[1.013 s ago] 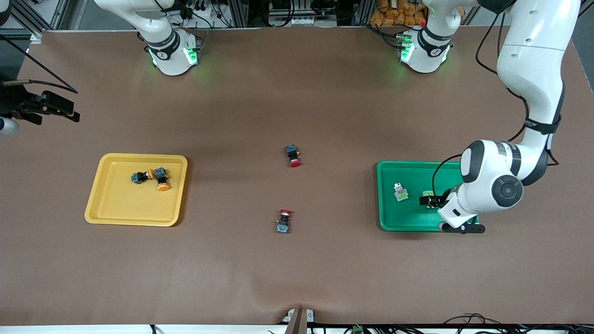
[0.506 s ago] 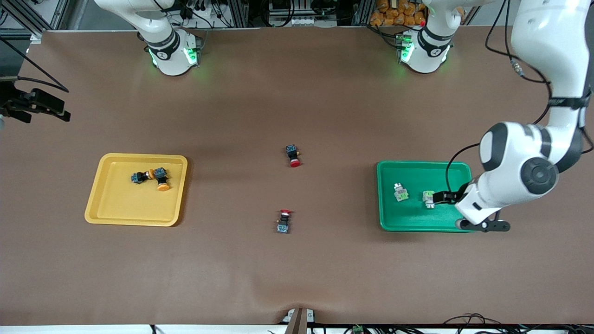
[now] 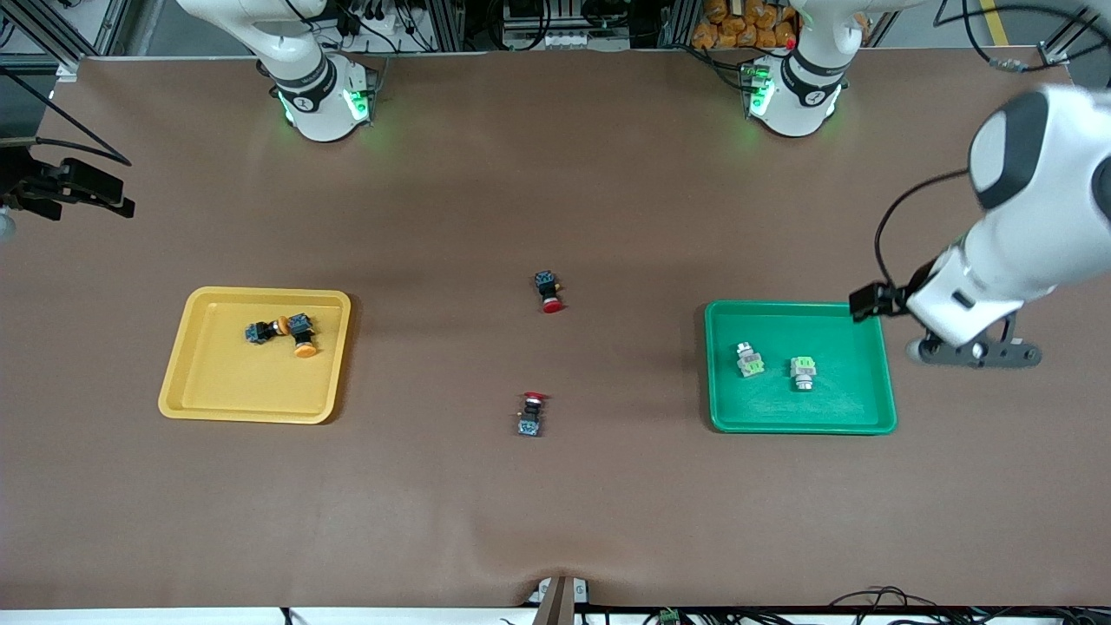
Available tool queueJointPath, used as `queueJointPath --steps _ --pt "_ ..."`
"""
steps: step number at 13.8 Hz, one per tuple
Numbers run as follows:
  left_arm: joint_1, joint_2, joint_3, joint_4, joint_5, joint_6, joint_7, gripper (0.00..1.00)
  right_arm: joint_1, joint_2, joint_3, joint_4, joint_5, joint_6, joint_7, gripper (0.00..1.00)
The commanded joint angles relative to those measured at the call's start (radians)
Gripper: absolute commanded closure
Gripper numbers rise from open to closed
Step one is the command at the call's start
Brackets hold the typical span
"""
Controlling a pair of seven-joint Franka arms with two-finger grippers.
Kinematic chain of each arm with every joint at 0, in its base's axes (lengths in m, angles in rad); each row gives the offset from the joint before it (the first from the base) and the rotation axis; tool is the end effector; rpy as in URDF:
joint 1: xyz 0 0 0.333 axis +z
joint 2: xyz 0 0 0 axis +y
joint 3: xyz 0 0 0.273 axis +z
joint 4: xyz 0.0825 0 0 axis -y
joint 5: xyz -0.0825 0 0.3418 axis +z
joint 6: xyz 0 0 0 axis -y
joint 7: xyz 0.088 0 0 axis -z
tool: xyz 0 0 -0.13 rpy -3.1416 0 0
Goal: Place green and yellow buttons in trays
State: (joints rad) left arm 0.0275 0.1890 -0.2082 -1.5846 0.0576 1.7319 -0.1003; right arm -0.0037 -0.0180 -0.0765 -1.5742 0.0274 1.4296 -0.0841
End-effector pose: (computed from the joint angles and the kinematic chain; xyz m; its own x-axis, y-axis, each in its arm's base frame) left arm 0.5590 -0.0881 0.4661 0.9955 -0.0873 -0.0356 -0.0881 -0.9959 -0.0213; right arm 0.4877 -0.0356 0.5549 0.9923 0.0085 -0.1234 0.0037 -0.9992 -0.0393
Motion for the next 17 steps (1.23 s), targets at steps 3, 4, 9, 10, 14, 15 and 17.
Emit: queueJointPath --steps 3,4,9,10,14,15,17 --pt "-0.015 -0.129 0.013 -0.012 -0.015 -0.096 0.016 0.00 -0.015 0.007 0.023 0.023 -0.035 -0.020 0.015 0.00" --pt "-0.015 -0.160 0.013 -0.014 -0.015 -0.135 0.017 0.00 -0.015 0.007 0.023 0.026 -0.035 -0.020 0.015 0.00" --pt "-0.035 -0.281 0.035 -0.031 -0.050 -0.228 0.057 0.00 -0.021 0.007 0.020 0.040 -0.008 -0.023 0.020 0.00" --pt "-0.035 -0.287 0.035 -0.029 -0.059 -0.239 0.060 0.00 -0.018 0.007 0.020 0.040 -0.004 -0.023 0.030 0.00" --pt "-0.053 -0.280 0.113 -0.009 -0.061 -0.232 0.129 0.00 -0.019 0.007 0.020 0.040 0.003 -0.018 0.043 0.00" --pt "-0.057 -0.280 0.118 0.000 -0.059 -0.232 0.131 0.00 -0.021 0.007 0.020 0.040 0.009 -0.017 0.043 0.00" --pt "-0.057 -0.280 0.118 -0.001 -0.058 -0.232 0.146 0.00 -0.021 0.009 0.020 0.040 0.012 -0.017 0.043 0.00"
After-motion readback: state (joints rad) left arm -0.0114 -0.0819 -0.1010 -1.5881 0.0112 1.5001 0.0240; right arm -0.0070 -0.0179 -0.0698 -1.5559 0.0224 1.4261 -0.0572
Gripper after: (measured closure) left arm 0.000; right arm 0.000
